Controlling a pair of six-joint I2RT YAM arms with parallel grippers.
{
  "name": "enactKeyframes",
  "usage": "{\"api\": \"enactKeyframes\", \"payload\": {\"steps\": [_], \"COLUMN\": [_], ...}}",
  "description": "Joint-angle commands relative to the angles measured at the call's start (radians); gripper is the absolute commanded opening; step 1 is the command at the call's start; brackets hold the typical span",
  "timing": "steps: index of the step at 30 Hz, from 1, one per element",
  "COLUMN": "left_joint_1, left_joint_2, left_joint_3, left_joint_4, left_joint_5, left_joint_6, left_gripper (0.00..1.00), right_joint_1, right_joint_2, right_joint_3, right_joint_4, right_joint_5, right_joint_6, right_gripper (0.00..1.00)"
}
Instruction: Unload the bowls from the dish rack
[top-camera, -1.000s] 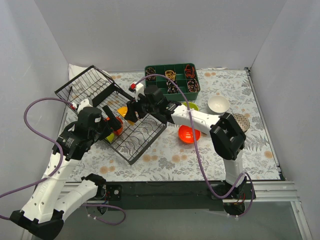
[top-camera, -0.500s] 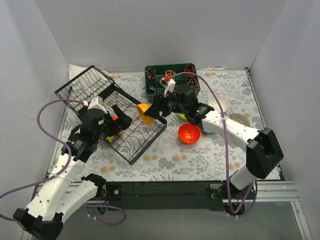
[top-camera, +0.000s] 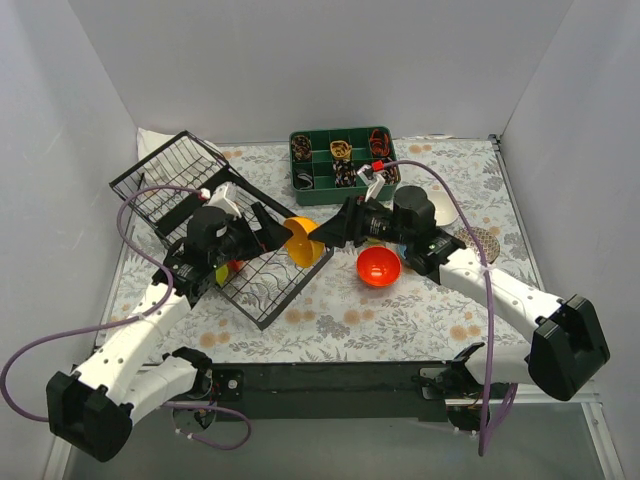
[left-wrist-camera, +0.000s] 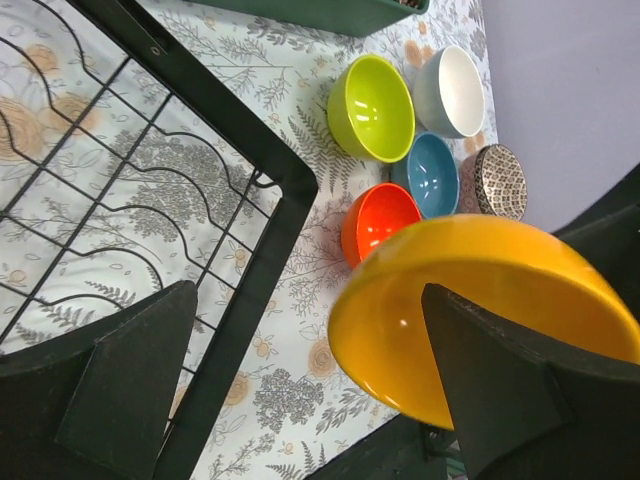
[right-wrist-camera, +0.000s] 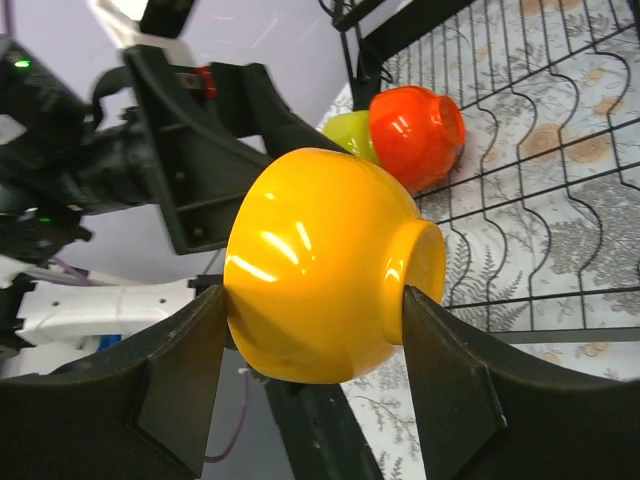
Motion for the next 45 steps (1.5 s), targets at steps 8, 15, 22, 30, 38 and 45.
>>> {"api": "enactKeyframes", "payload": {"steps": [8,15,22,30,38,45], "left_joint_1": [-0.004,-0.006,-0.007,-0.006,-0.014,-0.072], "left_joint_2": [0.080,0.073,0.065,0.062,0.102,0.186], "left_joint_3": [-0.030,-0.044,-0.049,-0.038,0.013,0.129], "left_joint_4": [0.176,0.215,0.216,0.212,0.114,-0.038], "left_joint_5": [0.154,0.192,0.192,0.175,0.131,-0.004], "left_joint_6": [-0.031,-0.037,-0.028,-0.005,0.009,0.035], "left_gripper": [0.72,0.34,0.00,0.00,0.00,0.00], "right_joint_1": [-0.034,-0.062,-0.083,-0.128,-0.169,-0.168], "right_joint_2": [-0.078,-0.080,-0.072,-0.090,-0.152,-0.163], "right_joint_3": [-0.089,-0.147,-0.190,-0.244,-0.197,0.022], "right_joint_4": [0.275,0.339,0.395,0.387,0.091,-0.376], "right_joint_5": [-0.084,-0.098,-0.115,-0.139,-0.109,0.091], "right_joint_6": [0.200,0.256,0.307,0.310,0.107,-0.182], "right_gripper": [0.01,0.01,0.01,0.43,0.88,0.91]}}
